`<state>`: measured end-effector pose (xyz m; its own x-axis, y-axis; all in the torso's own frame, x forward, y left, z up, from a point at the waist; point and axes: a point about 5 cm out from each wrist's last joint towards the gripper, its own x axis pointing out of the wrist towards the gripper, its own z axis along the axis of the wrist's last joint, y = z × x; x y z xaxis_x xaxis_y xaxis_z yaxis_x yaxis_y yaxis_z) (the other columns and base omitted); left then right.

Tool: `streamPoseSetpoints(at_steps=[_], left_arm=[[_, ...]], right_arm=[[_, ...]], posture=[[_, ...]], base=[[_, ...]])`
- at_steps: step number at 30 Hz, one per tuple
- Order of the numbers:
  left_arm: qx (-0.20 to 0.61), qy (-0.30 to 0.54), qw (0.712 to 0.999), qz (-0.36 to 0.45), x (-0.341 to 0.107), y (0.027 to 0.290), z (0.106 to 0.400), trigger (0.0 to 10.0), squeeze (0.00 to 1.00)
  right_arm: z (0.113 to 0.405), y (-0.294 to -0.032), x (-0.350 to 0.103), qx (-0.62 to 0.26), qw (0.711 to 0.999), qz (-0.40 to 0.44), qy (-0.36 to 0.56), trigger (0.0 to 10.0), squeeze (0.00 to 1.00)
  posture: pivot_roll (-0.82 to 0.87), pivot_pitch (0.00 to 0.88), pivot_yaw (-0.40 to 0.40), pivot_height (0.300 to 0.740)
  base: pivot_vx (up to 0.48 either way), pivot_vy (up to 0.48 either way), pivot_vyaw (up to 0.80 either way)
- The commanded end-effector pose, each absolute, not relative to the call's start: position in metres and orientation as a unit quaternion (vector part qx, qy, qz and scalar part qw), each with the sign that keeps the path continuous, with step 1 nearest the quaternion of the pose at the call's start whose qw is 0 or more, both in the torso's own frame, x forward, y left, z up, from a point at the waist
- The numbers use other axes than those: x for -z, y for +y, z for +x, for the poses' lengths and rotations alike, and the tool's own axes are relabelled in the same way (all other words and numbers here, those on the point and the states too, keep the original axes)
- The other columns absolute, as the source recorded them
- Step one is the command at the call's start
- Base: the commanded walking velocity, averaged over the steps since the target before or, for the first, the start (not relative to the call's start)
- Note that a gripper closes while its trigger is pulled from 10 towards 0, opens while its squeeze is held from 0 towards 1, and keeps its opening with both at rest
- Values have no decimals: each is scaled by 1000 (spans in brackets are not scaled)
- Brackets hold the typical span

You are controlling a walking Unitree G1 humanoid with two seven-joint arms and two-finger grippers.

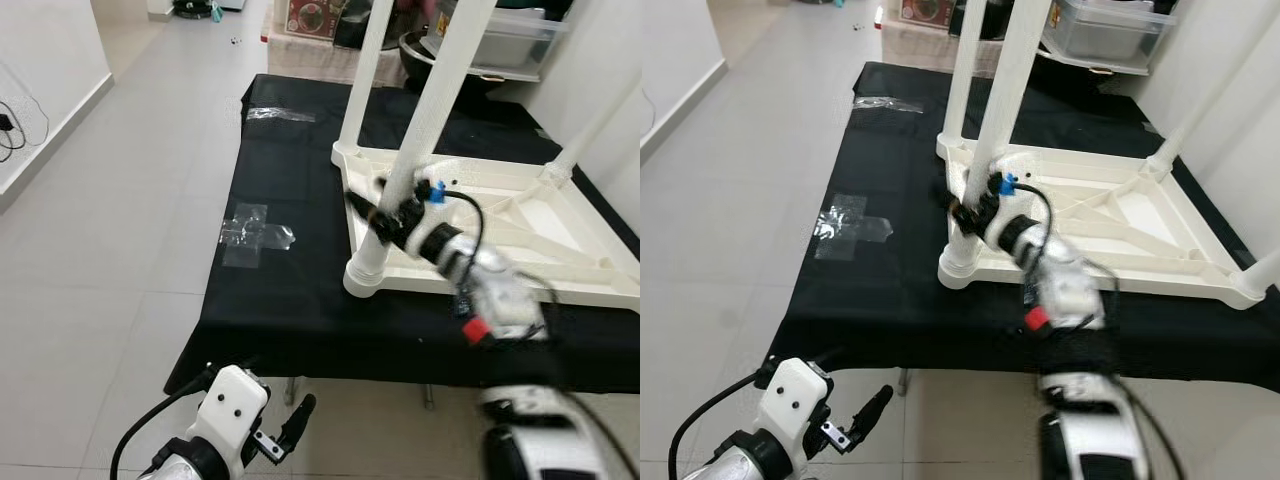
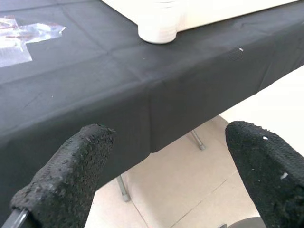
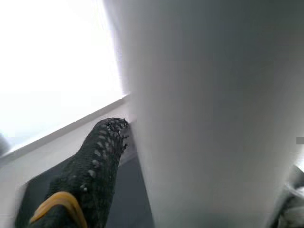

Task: Building children table

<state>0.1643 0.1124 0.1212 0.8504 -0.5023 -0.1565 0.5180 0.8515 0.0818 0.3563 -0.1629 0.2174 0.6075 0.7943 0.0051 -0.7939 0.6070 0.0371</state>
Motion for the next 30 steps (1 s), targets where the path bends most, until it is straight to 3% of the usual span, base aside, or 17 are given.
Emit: streamPoseSetpoints(at_steps=[1, 7, 13, 14, 21, 22, 23, 24, 25, 28, 30], left_arm=[[268, 72, 959, 57, -119, 111, 163, 10000, 0], [272, 73, 958, 61, -119, 110, 162, 10000, 0], [270, 74, 958, 59, -118, 111, 160, 10000, 0], [271, 75, 958, 60, -118, 111, 160, 10000, 0], [274, 77, 957, 60, -117, 111, 159, 10000, 0], [275, 76, 956, 61, -117, 111, 160, 10000, 0], [278, 75, 956, 63, -117, 111, 161, 10000, 0], [278, 75, 956, 63, -117, 111, 161, 10000, 0], [278, 75, 956, 63, -117, 111, 162, 10000, 0], [278, 75, 955, 63, -117, 111, 162, 10000, 0], [279, 74, 955, 63, -117, 112, 163, 10000, 0]], right_arm=[[347, -155, -217, -553, 832, 32, 21, 10000, 0], [350, -150, -226, -628, 777, 35, 17, 10000, 0], [351, -146, -231, -662, 749, 37, 8, 10000, 0], [352, -143, -232, -667, 744, 38, 7, 0, 0], [355, -138, -225, -650, 759, 18, -8, 0, 0], [356, -137, -224, -633, 774, 20, -18, 0, 0], [360, -136, -225, -558, 828, 23, -52, 0, 0], [360, -136, -225, -558, 828, 23, -52, 0, 0], [362, -137, -224, -510, 857, 38, -58, 0, 0], [363, -137, -224, -480, 874, 48, -59, 0, 0], [372, -148, -215, -274, 960, 45, -39, 0, 0]], posture=[[141, 112, -145, 740], [154, 106, -149, 740], [157, 101, -147, 740], [160, 92, -144, 740], [162, 86, -142, 740], [157, 94, -140, 740], [149, 95, -133, 740], [149, 95, -133, 740], [145, 102, -133, 740], [143, 102, -133, 740], [125, 110, -126, 740]], base=[[0, 0, 0], [0, 0, 0], [0, 0, 0], [0, 0, 0], [0, 0, 0], [0, 0, 0], [0, 0, 0], [0, 0, 0], [0, 0, 0], [0, 0, 0], [0, 0, 0]])
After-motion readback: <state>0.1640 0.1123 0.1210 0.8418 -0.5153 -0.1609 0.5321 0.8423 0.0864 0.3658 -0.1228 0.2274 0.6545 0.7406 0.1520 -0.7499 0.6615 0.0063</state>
